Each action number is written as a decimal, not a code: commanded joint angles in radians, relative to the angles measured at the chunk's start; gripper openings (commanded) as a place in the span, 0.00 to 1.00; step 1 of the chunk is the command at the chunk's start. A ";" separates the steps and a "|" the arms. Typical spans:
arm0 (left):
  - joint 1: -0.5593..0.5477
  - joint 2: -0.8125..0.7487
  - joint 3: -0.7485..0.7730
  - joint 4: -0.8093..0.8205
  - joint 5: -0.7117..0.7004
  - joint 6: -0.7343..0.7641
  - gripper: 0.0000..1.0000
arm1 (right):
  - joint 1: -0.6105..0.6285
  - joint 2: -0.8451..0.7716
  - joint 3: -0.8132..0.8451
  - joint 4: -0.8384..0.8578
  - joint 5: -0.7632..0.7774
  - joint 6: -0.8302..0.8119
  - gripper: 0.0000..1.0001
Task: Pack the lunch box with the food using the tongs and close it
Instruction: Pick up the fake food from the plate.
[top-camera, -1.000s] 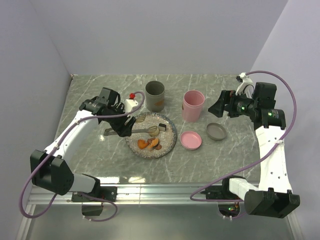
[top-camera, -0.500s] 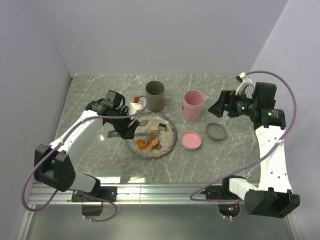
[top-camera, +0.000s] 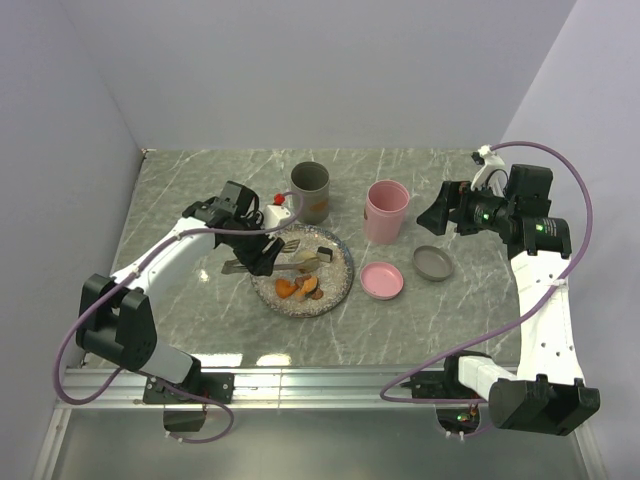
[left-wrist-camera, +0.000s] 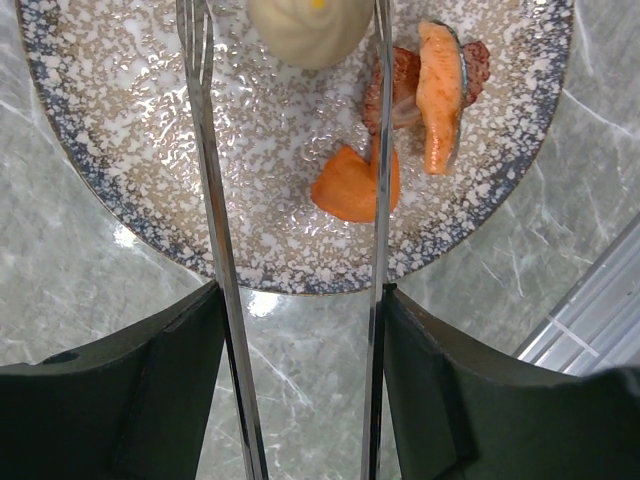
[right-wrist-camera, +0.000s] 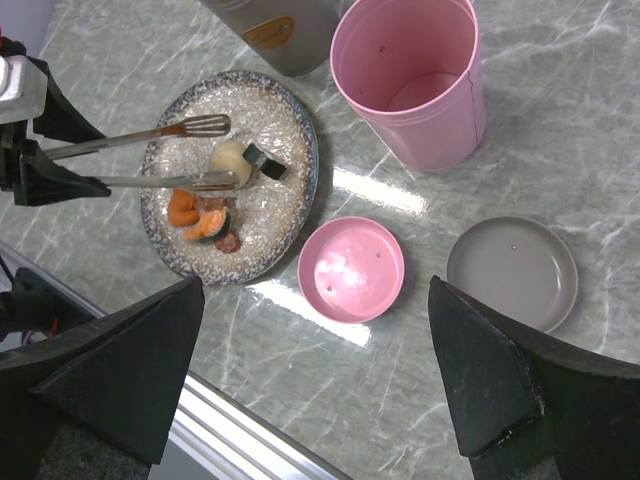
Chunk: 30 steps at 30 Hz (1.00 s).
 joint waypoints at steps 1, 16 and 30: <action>-0.007 -0.010 -0.016 0.043 -0.019 -0.015 0.65 | -0.006 -0.002 -0.006 -0.004 0.004 -0.020 1.00; -0.017 -0.035 -0.031 0.043 -0.036 -0.024 0.50 | -0.006 0.004 -0.016 -0.004 -0.006 -0.021 1.00; -0.023 -0.110 0.268 -0.189 0.090 -0.016 0.29 | -0.008 -0.015 -0.010 0.006 -0.027 0.005 1.00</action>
